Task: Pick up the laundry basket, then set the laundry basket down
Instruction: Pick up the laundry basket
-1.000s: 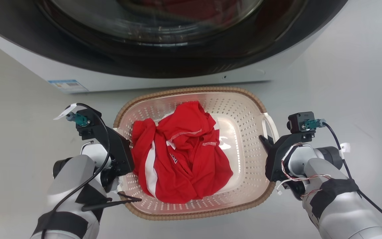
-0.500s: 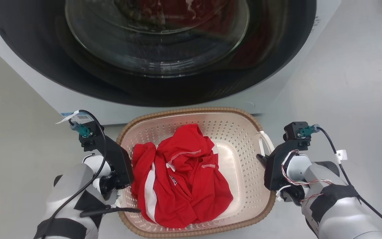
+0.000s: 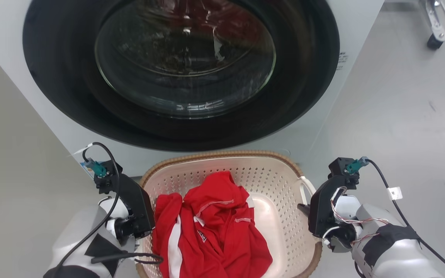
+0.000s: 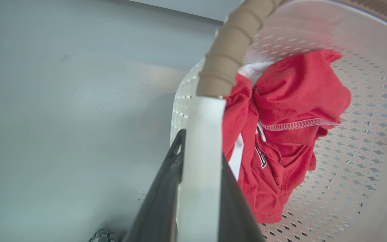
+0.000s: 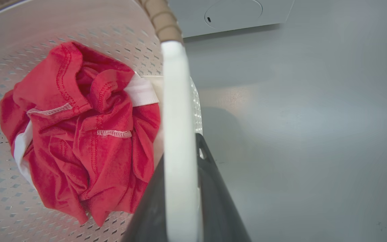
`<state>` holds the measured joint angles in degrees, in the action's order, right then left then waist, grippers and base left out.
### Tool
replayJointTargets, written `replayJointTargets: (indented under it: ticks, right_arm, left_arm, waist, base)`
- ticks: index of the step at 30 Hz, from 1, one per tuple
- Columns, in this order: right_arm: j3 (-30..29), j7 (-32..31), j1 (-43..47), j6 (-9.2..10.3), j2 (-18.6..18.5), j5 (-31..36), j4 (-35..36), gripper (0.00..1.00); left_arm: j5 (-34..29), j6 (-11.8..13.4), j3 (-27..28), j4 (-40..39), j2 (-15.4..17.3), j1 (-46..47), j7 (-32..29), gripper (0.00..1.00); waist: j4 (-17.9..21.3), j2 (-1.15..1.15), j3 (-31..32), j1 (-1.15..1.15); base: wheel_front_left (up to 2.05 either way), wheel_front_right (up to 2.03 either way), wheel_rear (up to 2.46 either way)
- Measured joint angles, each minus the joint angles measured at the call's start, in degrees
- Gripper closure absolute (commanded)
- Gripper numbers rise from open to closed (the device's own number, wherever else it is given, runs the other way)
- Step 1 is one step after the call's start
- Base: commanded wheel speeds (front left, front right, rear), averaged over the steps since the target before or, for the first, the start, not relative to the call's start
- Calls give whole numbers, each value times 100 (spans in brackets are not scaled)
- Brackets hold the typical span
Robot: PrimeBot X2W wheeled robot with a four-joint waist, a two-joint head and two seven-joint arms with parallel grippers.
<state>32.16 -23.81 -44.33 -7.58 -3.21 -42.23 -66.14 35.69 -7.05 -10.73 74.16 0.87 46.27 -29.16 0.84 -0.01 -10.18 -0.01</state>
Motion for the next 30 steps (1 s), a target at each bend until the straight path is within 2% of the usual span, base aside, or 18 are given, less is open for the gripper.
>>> replayJointTargets:
  ticks: [17,30]
  right_arm:
    - [96,-488,355,0,21,-391,-124,100]
    - [192,-643,433,0,22,-505,-142,100]
  left_arm:
    - [113,0,-18,38,0,-508,-269,100]
    - [274,0,-40,51,4,-692,-308,100]
  waist:
    - [-6,0,833,1]
    - [-53,0,1056,1]
  base:
    - [0,0,0]
    - [0,0,0]
